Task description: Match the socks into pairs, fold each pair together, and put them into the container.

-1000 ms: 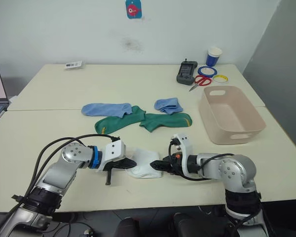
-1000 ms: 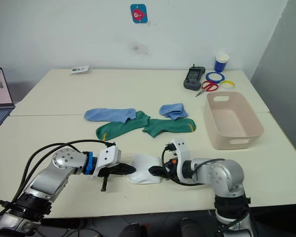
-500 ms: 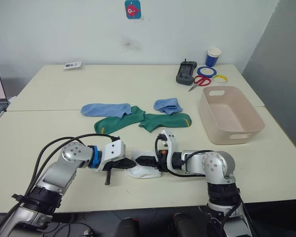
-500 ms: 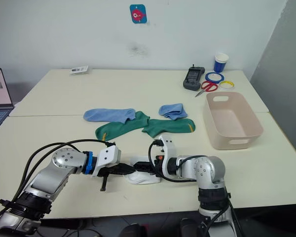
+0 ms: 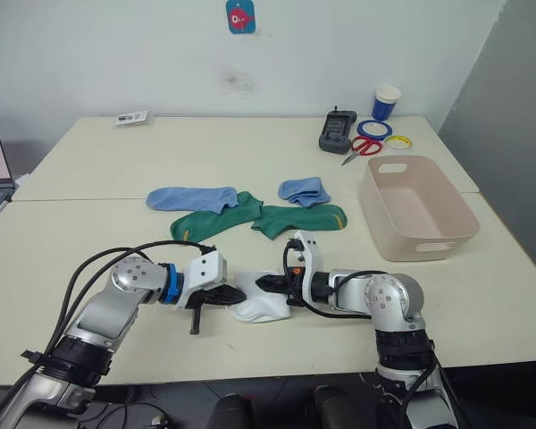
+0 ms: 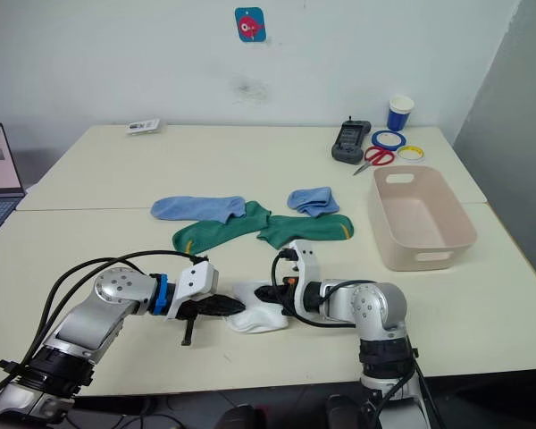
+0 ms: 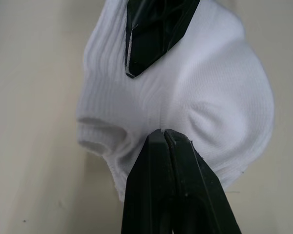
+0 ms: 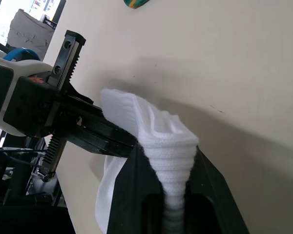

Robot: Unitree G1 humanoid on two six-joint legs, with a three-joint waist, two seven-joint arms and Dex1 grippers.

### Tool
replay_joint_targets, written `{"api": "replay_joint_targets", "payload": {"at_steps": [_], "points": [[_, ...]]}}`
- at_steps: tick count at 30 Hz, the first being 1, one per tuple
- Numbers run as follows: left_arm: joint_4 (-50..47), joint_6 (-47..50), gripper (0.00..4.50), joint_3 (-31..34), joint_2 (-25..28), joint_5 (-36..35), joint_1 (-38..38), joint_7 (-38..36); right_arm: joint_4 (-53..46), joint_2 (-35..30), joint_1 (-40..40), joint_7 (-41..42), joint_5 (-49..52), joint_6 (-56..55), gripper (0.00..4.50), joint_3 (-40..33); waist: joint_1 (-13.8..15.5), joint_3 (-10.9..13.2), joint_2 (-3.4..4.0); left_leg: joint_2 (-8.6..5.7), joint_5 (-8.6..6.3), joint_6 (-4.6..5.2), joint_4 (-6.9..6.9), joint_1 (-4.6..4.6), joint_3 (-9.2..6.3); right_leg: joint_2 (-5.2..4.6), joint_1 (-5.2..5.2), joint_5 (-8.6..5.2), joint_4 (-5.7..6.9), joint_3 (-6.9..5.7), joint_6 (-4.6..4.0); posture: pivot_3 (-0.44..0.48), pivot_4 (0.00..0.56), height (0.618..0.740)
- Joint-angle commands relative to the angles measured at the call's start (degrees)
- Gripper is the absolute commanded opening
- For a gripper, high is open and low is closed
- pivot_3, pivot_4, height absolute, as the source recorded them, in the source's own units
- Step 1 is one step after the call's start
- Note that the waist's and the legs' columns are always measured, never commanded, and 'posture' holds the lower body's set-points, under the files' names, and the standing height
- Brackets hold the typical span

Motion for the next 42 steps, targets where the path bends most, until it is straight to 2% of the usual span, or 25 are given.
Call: {"api": "replay_joint_targets", "payload": {"at_steps": [1, 8, 9, 11, 13, 19, 22, 23, 26, 28, 30, 33, 37, 40, 42], "points": [[0.60, 2.59, 0.00, 0.87, -0.47, -1.03, -0.25, -0.02, -2.03, -0.42, -0.51, 0.76, 1.72, -0.71, 0.01, 0.30, 0.01, 0.01, 0.00, 0.00, 0.00, 0.00, 0.00, -0.02, 0.00, 0.00, -0.01, 0.00, -0.01, -0.01, 0.00, 0.000, 0.150, 0.732], [-1.66, 5.30, 0.00, 4.41, -1.41, -6.20, -2.60, -0.82, -9.58, -5.76, 2.09, 1.32, 2.60, -0.25, 0.01, 0.83, 0.08, 0.06, 0.01, -0.01, 0.00, 0.00, 0.02, -0.32, -0.05, -0.01, -0.17, 0.00, -0.09, -0.06, 0.00, 0.000, 0.150, 0.732], [-2.35, 6.89, 0.18, 4.68, -1.09, -7.30, -3.75, -1.49, -11.80, -7.10, 2.65, 1.33, 2.97, 0.06, 0.00, 0.50, 0.22, 0.09, 0.02, -0.01, 0.00, 0.00, 0.03, -0.43, -0.08, -0.01, -0.26, 0.00, -0.09, -0.10, 0.00, 0.000, 0.150, 0.732], [-4.11, 11.03, 0.59, 6.29, -2.17, -11.16, -7.36, -1.43, -17.35, -9.28, 3.87, 1.06, 4.48, 1.55, 0.00, -1.54, 0.57, 0.15, 0.01, -0.03, 0.00, 0.00, 0.04, -0.53, -0.08, -0.01, -0.32, 0.00, -0.11, -0.11, 0.00, 0.000, 0.150, 0.732], [-5.45, 14.99, 1.18, 7.77, -3.83, -14.44, -11.18, -0.22, -22.68, -10.88, 5.18, 0.83, 6.17, 3.32, 0.00, -3.82, 0.81, 0.18, -0.02, -0.06, 0.00, 0.00, 0.05, -0.57, -0.12, -0.02, -0.32, -0.01, -0.14, -0.15, 0.01, 0.000, 0.150, 0.732], [-8.81, 21.66, 3.25, 8.05, -8.66, -19.97, -19.75, 1.77, -37.54, -12.03, 10.60, 0.31, 11.65, 8.60, 0.00, -13.04, 1.16, 0.21, 0.00, -0.11, 0.00, 0.00, 0.03, -0.55, -0.10, -0.01, -0.29, -0.01, -0.16, -0.08, 0.03, 0.000, 0.150, 0.732], [-9.33, 22.40, 4.26, 7.51, -10.42, -20.43, -22.40, 2.29, -44.61, -11.15, 12.17, -0.67, 13.40, 9.26, 0.00, -19.17, 0.96, 0.22, 0.02, -0.07, 0.00, 0.00, 0.02, -0.52, -0.13, 0.04, -0.30, -0.01, -0.13, -0.09, 0.03, 0.000, 0.150, 0.732], [-9.35, 22.70, 4.46, 7.48, -11.06, -20.53, -23.31, 2.68, -47.12, -11.13, 12.16, -0.91, 14.10, 9.07, 0.00, -21.76, 0.95, 0.23, 0.03, -0.05, 0.00, -0.01, 0.02, -0.52, -0.16, 0.08, -0.30, -0.01, -0.12, -0.12, 0.03, 0.000, 0.150, 0.732], [-9.00, 24.34, 4.46, 7.46, -11.82, -21.00, -25.43, 3.37, -51.31, -12.61, 9.68, -1.22, 15.59, 9.13, 0.00, -29.85, 0.98, 0.25, 0.07, -0.03, 0.00, -0.01, 0.03, -0.51, -0.19, 0.17, -0.28, -0.01, -0.11, -0.14, 0.02, 0.000, 0.150, 0.732], [-8.53, 25.35, 4.46, 6.72, -11.09, -20.79, -26.50, 2.35, -51.27, -18.77, 5.87, -0.07, 16.31, 9.73, 0.00, -37.52, 0.94, 0.33, 0.18, -0.04, 0.00, -0.02, 0.05, -0.49, -0.15, 0.19, -0.27, -0.01, -0.10, -0.09, 0.03, 0.000, 0.150, 0.732], [-7.91, 25.54, 4.46, 6.19, -10.77, -20.45, -27.55, 1.35, -49.22, -28.49, 2.63, 1.88, 16.52, 10.01, 0.00, -42.69, 0.99, 0.42, 0.33, -0.23, 0.01, -0.02, 0.04, -0.46, -0.10, 0.16, -0.25, -0.01, -0.12, -0.05, 0.03, 0.000, 0.150, 0.732], [-7.09, 25.33, 4.46, 5.68, -11.18, -20.41, -29.28, 0.68, -44.08, -44.29, 1.03, 4.90, 15.00, 7.29, 0.00, -44.31, 1.31, 0.65, 0.45, -0.68, 0.01, -0.02, 0.02, -0.48, -0.10, -0.14, -0.22, -0.03, -0.17, -0.02, 0.05, 0.000, 0.150, 0.732], [-6.79, 25.36, 4.46, 5.27, -11.85, -20.47, -30.89, 0.31, -34.92, -62.76, 6.04, 9.74, 4.36, -9.73, 0.00, -36.29, 1.40, 0.67, 0.42, -0.80, -0.01, 0.01, -0.02, -0.54, -0.15, -0.11, -0.10, -0.04, -0.52, -0.05, 0.08, 0.000, 0.150, 0.732], [-6.82, 25.10, 4.46, 4.93, -12.42, -20.23, -31.42, 0.35, -25.81, -72.61, 12.87, 14.27, -9.03, -30.42, 0.00, -25.44, 1.29, 0.70, 0.36, -0.78, -0.02, 0.03, -0.02, -0.54, -0.16, -0.12, -0.05, -0.04, -0.71, 0.01, 0.09, 0.000, 0.150, 0.732], [-6.93, 25.14, 4.46, 4.76, -12.78, -20.21, -31.67, 0.53, -19.40, -75.57, 14.73, 16.20, -15.52, -42.39, 0.00, -19.97, 1.27, 0.73, 0.31, -0.77, -0.01, 0.03, -0.03, -0.54, -0.14, -0.12, -0.05, -0.04, -0.78, 0.02, 0.10, 0.000, 0.150, 0.732]]}}
